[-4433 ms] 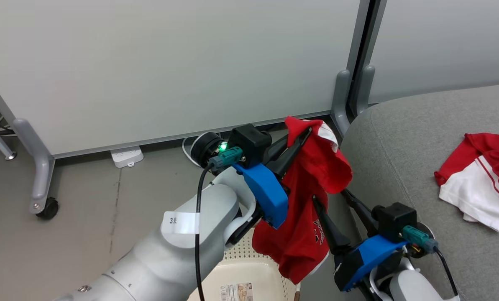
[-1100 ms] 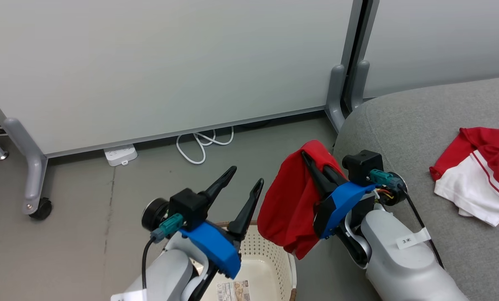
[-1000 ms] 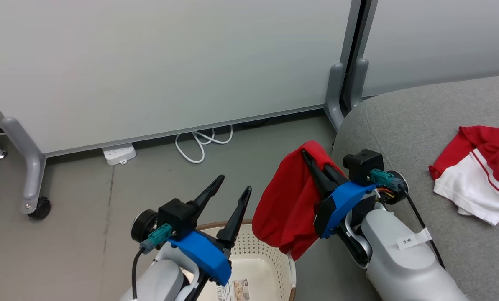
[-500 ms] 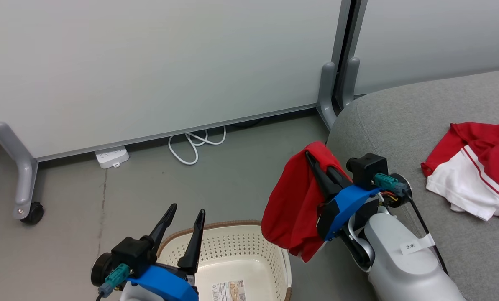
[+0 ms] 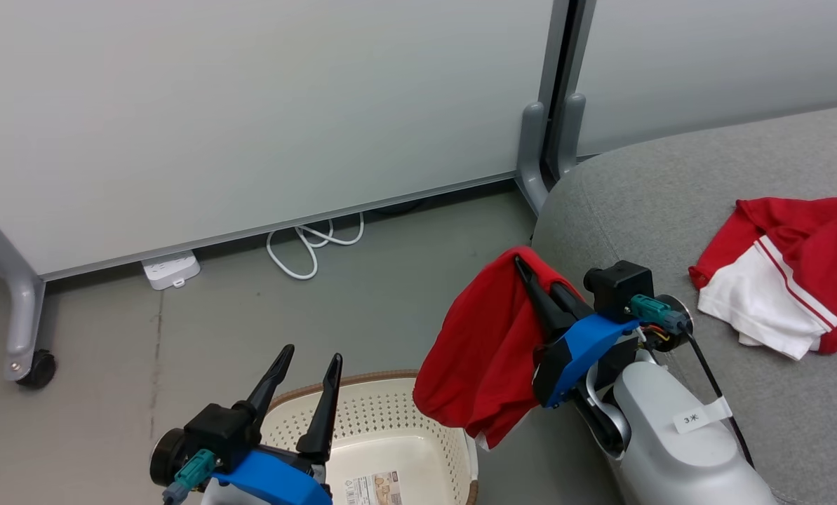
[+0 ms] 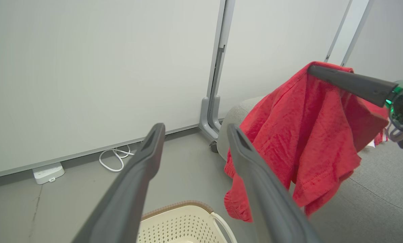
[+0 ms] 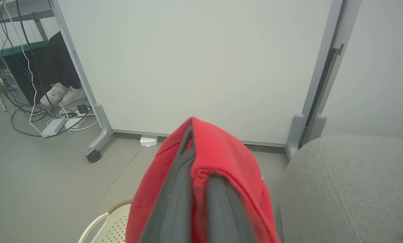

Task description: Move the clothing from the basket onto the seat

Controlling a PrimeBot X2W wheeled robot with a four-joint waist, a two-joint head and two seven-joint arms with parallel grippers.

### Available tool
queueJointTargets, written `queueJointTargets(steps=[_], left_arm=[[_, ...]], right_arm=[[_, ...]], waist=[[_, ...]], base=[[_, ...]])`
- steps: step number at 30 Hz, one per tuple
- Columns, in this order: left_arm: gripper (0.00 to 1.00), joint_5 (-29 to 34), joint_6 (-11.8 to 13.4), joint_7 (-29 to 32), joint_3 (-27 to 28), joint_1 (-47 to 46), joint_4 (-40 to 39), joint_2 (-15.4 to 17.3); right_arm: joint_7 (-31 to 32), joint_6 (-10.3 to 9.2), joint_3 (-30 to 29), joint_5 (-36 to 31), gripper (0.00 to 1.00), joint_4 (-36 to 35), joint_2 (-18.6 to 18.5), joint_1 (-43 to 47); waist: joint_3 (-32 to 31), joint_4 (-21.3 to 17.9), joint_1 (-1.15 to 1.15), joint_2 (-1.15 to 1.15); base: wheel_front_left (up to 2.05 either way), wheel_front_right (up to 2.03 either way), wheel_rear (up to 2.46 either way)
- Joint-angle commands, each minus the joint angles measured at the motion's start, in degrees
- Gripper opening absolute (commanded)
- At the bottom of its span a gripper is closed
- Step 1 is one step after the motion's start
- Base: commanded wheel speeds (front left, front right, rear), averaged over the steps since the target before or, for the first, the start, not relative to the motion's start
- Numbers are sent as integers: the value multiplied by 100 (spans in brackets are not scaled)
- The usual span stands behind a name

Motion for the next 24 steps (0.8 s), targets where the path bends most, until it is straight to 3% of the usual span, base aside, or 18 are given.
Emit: queueJointTargets(steps=[1, 24], left_arm=[[100, 33, -12, -15, 27, 16, -40, 15], [100, 146, -12, -15, 37, -314, -259, 128]], right_arm=[[0, 1, -22, -19, 0, -52, -9, 85], [10, 1, -520, -288, 0, -427, -5, 176]], waist=[[50, -175, 0, 0], [607, -2218, 0, 0]], base=[[0, 0, 0], [0, 0, 0]])
